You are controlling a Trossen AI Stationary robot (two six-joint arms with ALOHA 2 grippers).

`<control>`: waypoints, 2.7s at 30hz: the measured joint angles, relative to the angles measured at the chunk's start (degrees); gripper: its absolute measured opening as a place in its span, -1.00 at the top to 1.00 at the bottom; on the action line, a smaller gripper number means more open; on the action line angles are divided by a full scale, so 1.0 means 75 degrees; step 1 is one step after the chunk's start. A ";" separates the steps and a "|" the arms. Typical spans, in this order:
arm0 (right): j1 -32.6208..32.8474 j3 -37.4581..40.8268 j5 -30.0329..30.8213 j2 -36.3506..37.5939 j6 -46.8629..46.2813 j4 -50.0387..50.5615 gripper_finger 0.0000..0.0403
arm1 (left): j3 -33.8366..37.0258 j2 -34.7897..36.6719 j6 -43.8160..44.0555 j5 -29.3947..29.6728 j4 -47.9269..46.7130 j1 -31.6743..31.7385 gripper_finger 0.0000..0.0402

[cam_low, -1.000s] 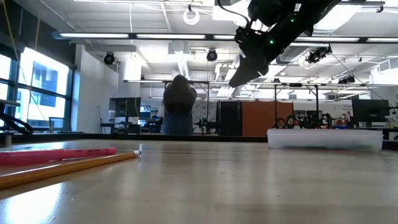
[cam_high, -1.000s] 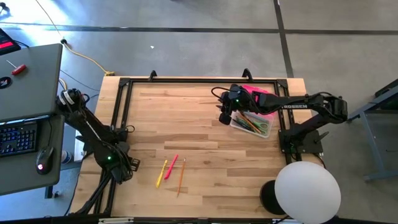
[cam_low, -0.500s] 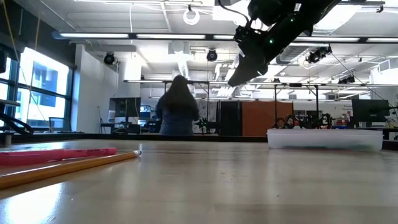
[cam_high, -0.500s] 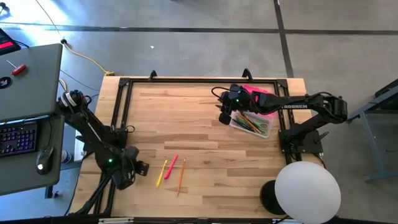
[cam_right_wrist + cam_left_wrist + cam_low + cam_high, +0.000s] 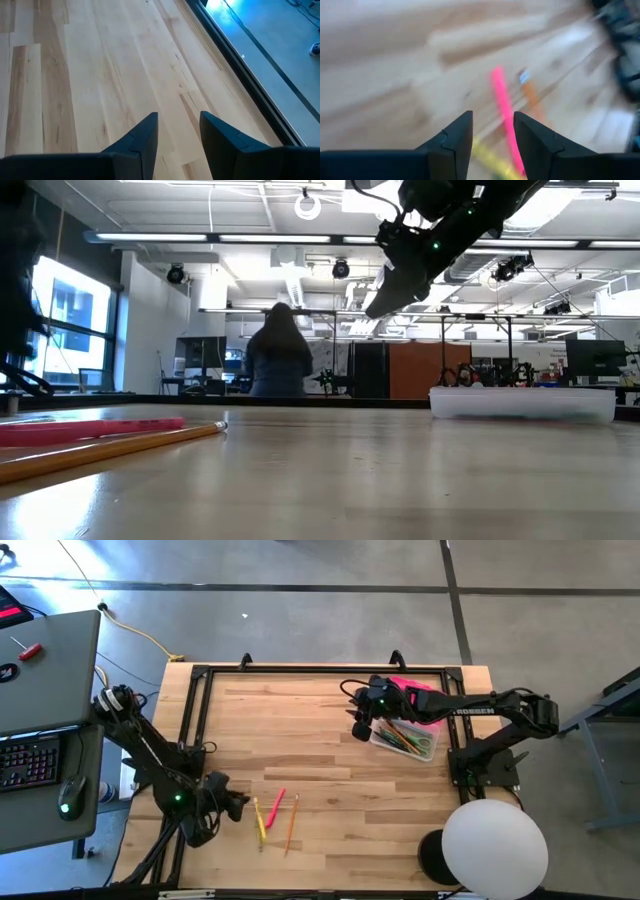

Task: Pick & place school supplies into a supply box
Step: Put the orange pencil into the pink supply box

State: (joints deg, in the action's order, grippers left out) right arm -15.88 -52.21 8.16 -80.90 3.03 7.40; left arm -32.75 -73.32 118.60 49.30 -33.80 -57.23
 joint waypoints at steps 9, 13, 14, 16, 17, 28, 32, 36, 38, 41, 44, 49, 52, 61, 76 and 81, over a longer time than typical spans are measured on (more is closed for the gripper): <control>0.0079 0.0003 -0.2530 -0.0003 0.0591 -0.0545 0.38 | -0.0003 0.0003 -0.2203 -0.0346 0.1264 0.1134 0.12; 0.0356 0.0003 -0.3341 -0.0104 0.0979 -0.0571 0.38 | -0.0003 0.0006 -0.2275 -0.0368 0.1474 0.1479 0.12; 0.0459 0.0003 -0.3570 -0.0191 0.1191 -0.0623 0.38 | -0.0003 0.0006 -0.2428 -0.0439 0.1485 0.1559 0.12; 0.0709 0.0003 -0.4216 -0.0450 0.1725 -0.0923 0.38 | -0.0003 0.0006 -0.3005 -0.0565 0.1506 0.1728 0.12; 0.0865 0.0003 -0.4595 -0.0641 0.1996 -0.1178 0.38 | -0.0003 0.0006 -0.3284 -0.0570 0.1500 0.1806 0.12; 0.2307 -0.0367 -0.7336 -0.3553 0.4819 -0.4856 0.38 | -0.0007 0.0070 -0.4038 -0.0654 0.1523 0.2521 0.12; 0.2261 -0.1488 -0.8504 -0.4441 0.4028 -0.4815 0.38 | -0.0156 0.0117 -0.4261 -0.0577 0.1482 0.2545 0.12; 0.2110 -0.3163 -0.9462 -0.5359 0.3229 -0.4055 0.38 | -0.0495 0.0389 -0.4894 -0.0498 0.1372 0.2532 0.12; 0.2112 -0.4022 -0.9767 -0.5833 0.3273 -0.3149 0.40 | -0.0757 0.0588 -0.4986 -0.0457 0.0973 0.2532 0.12; 0.2181 -0.5034 -0.9970 -0.6512 0.3867 -0.1733 0.45 | -0.1155 0.0905 -0.4986 -0.0443 0.0126 0.2532 0.12; 0.2235 -0.5687 -0.9888 -0.7068 0.4572 -0.1148 0.52 | -0.1483 0.1099 -0.4985 -0.0252 -0.0848 0.2532 0.12; 0.2222 -0.6286 -0.9410 -0.7664 0.4755 -0.1166 0.61 | -0.1718 0.1344 -0.4936 0.0158 -0.1841 0.2538 0.12; 0.2218 -0.6298 -0.8968 -0.7794 0.4954 -0.1130 0.62 | -0.1746 0.1456 -0.4927 0.0146 -0.1837 0.2534 0.12; 0.2249 -0.5970 -0.7992 -0.7903 0.5899 -0.0718 0.61 | -0.1746 0.1469 -0.4924 0.0056 -0.1853 0.2532 0.12; 0.2243 -0.5931 -0.7835 -0.8003 0.6411 -0.0155 0.61 | -0.1746 0.1469 -0.4779 0.0081 -0.1854 0.2532 0.12; 0.2389 -0.5931 -0.7441 -0.8000 0.6631 -0.0160 0.61 | -0.1746 0.1469 -0.4778 0.0081 -0.1851 0.2532 0.12</control>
State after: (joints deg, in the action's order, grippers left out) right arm 2.04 -96.68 -47.64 -140.90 52.76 6.20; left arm -45.84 -62.30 82.76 49.91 -47.68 -38.24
